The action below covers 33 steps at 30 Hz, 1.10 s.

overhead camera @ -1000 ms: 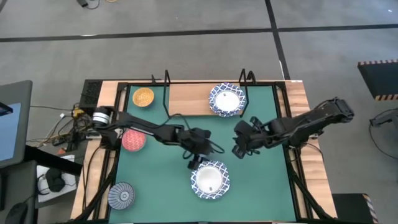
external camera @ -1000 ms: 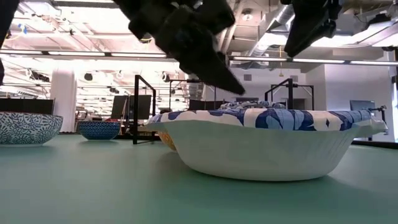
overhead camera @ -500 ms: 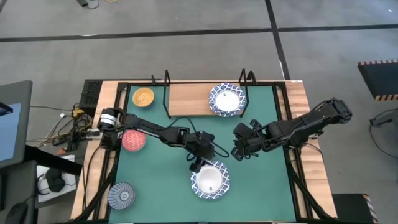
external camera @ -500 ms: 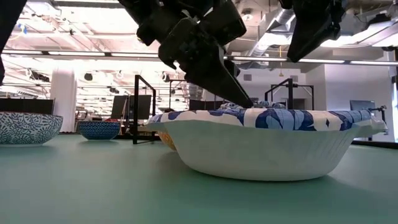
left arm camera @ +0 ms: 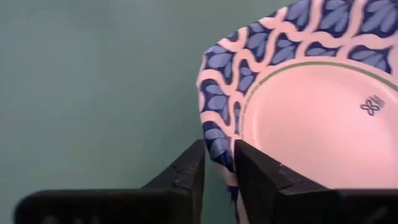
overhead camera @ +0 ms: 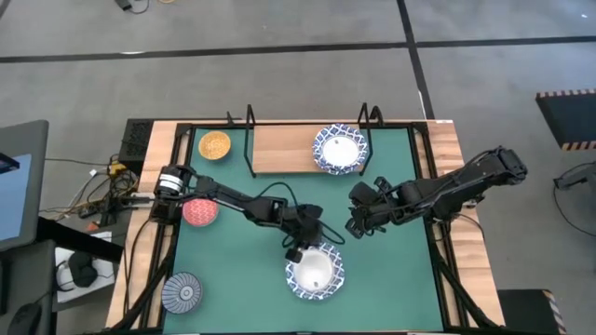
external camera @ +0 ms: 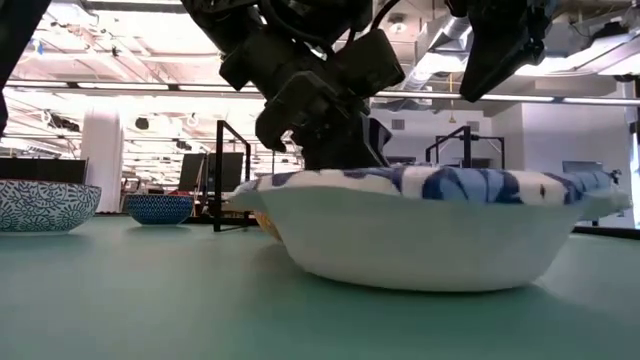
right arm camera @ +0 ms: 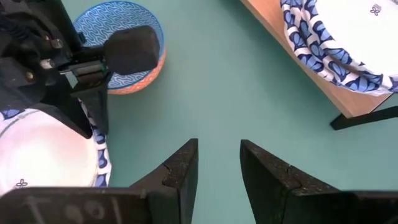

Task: Place and stack bowls onto a shelf
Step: Stack the white patterned bowl on top of the white patterned bowl on the shelf

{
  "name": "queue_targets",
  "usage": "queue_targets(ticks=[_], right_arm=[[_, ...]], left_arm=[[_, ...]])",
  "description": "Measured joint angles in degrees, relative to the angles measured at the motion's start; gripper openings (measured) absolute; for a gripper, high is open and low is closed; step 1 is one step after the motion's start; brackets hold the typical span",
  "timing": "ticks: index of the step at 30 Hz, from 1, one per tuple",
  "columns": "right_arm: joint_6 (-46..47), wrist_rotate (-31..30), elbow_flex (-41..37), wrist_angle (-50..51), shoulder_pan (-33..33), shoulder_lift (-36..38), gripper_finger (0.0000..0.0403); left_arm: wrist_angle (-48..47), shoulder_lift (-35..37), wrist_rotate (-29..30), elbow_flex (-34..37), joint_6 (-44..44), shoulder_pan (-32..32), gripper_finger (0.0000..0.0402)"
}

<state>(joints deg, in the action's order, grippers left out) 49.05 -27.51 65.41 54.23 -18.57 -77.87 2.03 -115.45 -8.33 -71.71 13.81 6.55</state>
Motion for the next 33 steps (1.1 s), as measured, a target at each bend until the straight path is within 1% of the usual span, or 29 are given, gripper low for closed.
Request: queue_targets(ticks=[2, 5, 10, 13, 15, 18, 20, 24, 25, 29, 33], right_arm=[[0.01, 0.02, 0.00, 0.04, 0.20, 0.00, 0.0146], [-0.01, 0.04, 0.00, 0.10, 0.31, 0.00, 0.0146], [-0.13, -0.03, 0.22, 0.85, 0.74, 0.00, 0.0146], [-1.10, -1.13, 0.85, 2.73, 0.74, 0.00, 0.0146], [-1.67, -1.33, 0.85, 3.90, 0.72, 0.00, 0.0146], [-2.39, -3.50, 0.85, 4.34, 0.01, 0.49, 0.0146], [-2.67, -5.71, 0.85, 3.39, -1.04, 0.53, 0.0150], [-3.01, -7.25, 0.85, 0.80, -3.46, 0.50, 0.0166], [-3.12, -7.67, 0.71, -0.36, -4.13, 0.51, 0.0172], [-5.51, -8.92, -0.43, -6.12, -5.86, 0.49, 0.0200], [-7.56, -11.13, -0.44, -9.77, -5.30, 0.11, 0.0226]], left_arm=[[-0.16, -0.03, -1.66, 0.02, 0.74, 0.18, 0.0038], [-0.79, -0.03, -2.09, 0.03, 1.45, 0.45, 0.0009], [-1.57, 0.52, -1.47, 0.08, 1.40, 0.66, 0.0002], [-1.79, 1.94, -1.09, 0.14, 1.39, 0.68, 0.0001], [-1.89, 3.82, 1.20, 0.17, 1.38, 0.72, 0.0001], [-2.00, 7.20, 7.00, 0.17, 1.43, 0.74, 0.0000], [-2.63, 9.68, 11.54, 0.17, 1.47, 0.74, 0.0000], [-2.73, 14.67, 19.39, 0.21, 2.07, 0.70, 0.0000], [-1.56, 15.79, 20.99, 0.55, 2.13, 0.63, 0.0000], [2.16, 20.64, 25.23, 4.22, 2.45, 0.14, 0.0000], [7.97, 24.87, 27.61, 9.16, 1.71, -0.67, 0.0000]])
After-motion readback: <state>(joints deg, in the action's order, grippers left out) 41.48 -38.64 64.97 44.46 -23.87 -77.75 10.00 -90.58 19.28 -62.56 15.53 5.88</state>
